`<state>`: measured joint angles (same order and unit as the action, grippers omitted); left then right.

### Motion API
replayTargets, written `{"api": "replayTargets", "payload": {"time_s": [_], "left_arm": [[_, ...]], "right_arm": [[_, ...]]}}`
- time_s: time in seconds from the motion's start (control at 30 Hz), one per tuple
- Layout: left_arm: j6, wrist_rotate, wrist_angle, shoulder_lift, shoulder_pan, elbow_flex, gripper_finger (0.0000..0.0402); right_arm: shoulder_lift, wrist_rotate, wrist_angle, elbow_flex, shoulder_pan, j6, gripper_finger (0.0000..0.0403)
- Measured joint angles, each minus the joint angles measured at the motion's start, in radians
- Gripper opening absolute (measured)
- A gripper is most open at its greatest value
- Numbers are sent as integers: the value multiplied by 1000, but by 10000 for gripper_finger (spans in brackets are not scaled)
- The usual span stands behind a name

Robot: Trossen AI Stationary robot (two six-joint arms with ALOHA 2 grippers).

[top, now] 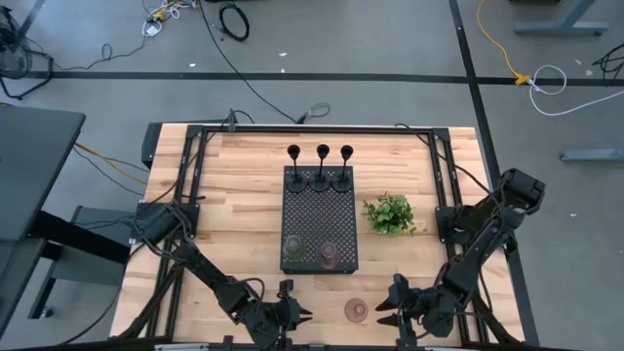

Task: Pick & Place candle stick holders
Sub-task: Put the pink glass candle holder on the shelf

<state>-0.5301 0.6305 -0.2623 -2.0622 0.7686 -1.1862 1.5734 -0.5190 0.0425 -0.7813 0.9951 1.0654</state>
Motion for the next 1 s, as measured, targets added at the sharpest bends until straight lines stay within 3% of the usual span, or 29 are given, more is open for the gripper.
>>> {"api": "replayTargets", "payload": {"time_s": [0.27,0.37,0.6,1.0], "left_arm": [[0,0,0,0,1,0,51],[1,-6,1,0,1,0,50],[1,-7,2,1,1,0,51],[2,-25,4,1,1,0,51]], "right_arm": [[34,-92,167,80,0,-53,162],[63,-86,292,96,-1,-96,162],[130,-77,381,97,-1,-176,167],[144,-99,359,97,-29,-158,266]]}}
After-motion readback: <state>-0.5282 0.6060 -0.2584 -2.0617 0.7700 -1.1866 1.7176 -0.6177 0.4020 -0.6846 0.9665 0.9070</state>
